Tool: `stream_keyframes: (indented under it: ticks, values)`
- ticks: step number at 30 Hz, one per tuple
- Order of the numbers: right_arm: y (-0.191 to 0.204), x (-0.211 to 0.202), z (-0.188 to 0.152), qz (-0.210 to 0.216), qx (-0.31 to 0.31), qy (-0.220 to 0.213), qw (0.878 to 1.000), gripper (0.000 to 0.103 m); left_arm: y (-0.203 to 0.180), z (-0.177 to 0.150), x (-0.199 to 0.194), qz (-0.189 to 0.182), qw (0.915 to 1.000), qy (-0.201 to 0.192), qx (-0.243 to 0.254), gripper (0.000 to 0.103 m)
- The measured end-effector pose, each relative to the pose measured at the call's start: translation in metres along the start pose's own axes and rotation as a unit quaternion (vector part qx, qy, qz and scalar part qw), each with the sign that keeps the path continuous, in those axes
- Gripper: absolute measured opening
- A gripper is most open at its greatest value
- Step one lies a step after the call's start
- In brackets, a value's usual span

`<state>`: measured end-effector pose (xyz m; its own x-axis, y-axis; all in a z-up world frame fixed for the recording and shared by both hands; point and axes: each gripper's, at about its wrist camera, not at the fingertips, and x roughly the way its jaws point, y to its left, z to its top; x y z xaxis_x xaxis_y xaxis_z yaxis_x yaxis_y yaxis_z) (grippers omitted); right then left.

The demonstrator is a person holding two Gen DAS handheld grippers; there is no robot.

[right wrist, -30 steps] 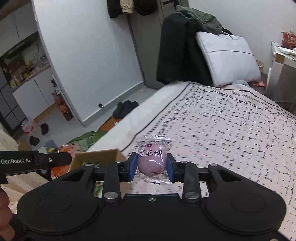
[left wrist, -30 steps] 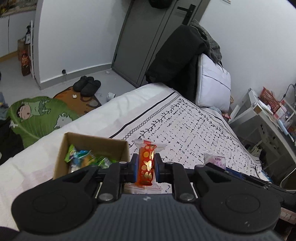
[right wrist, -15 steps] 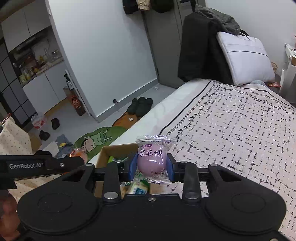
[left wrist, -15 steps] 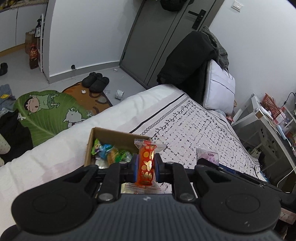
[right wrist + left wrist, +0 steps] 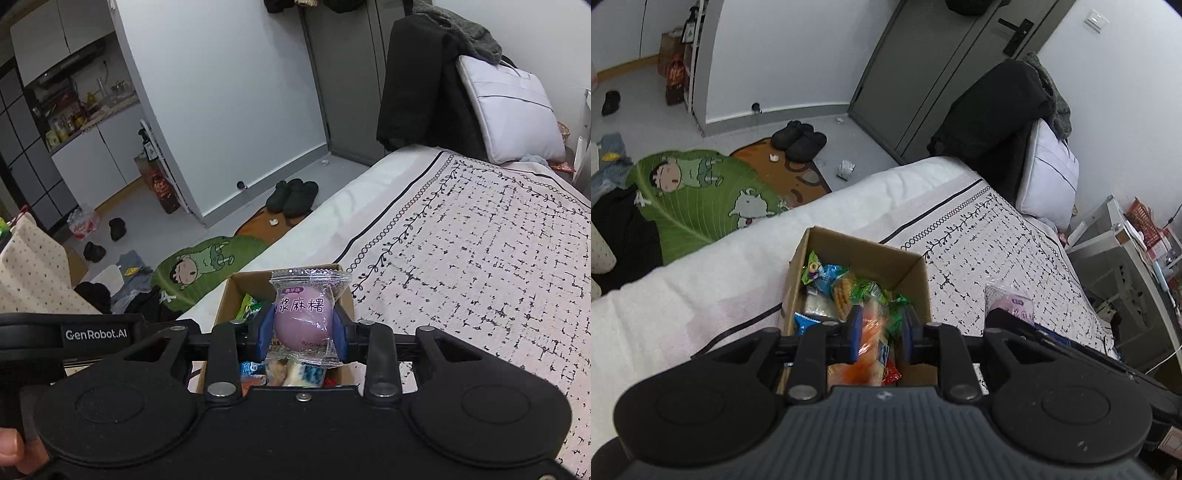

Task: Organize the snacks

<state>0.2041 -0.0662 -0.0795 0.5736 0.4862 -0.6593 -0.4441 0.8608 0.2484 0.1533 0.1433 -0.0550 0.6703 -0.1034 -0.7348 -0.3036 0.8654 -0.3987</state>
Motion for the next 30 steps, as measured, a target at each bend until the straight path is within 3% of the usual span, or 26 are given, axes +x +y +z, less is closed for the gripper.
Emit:
stream_keyframes:
  ticks: [4, 7, 12, 16, 21, 30]
  values:
    - [0.004, 0.005, -0.003, 0.002, 0.002, 0.013, 1.0, 0.033, 0.013, 0.002, 0.001, 0.012, 0.9998, 0.006, -0.014, 0.021]
    - [0.003, 0.009, -0.005, 0.006, 0.008, 0.025, 1.0, 0.033, 0.018, 0.003, -0.001, 0.015, 0.9997, 0.003, -0.019, 0.028]
    - [0.007, 0.013, -0.008, 0.013, 0.015, 0.042, 0.999, 0.035, 0.022, 0.0, -0.002, 0.023, 0.9996, 0.002, -0.018, 0.05]
    - [0.008, 0.009, -0.009, 0.016, 0.023, 0.042, 0.999, 0.053, 0.024, -0.001, -0.004, 0.026, 0.9995, 0.0, -0.019, 0.058]
    - [0.003, -0.001, -0.007, 0.006, 0.032, 0.035, 0.999, 0.054, 0.028, -0.002, -0.01, 0.033, 0.9991, -0.006, -0.027, 0.076]
    - [-0.006, -0.026, -0.012, -0.001, 0.027, 0.024, 0.999, 0.064, 0.02, -0.008, -0.023, 0.032, 0.9994, -0.006, -0.013, 0.088]
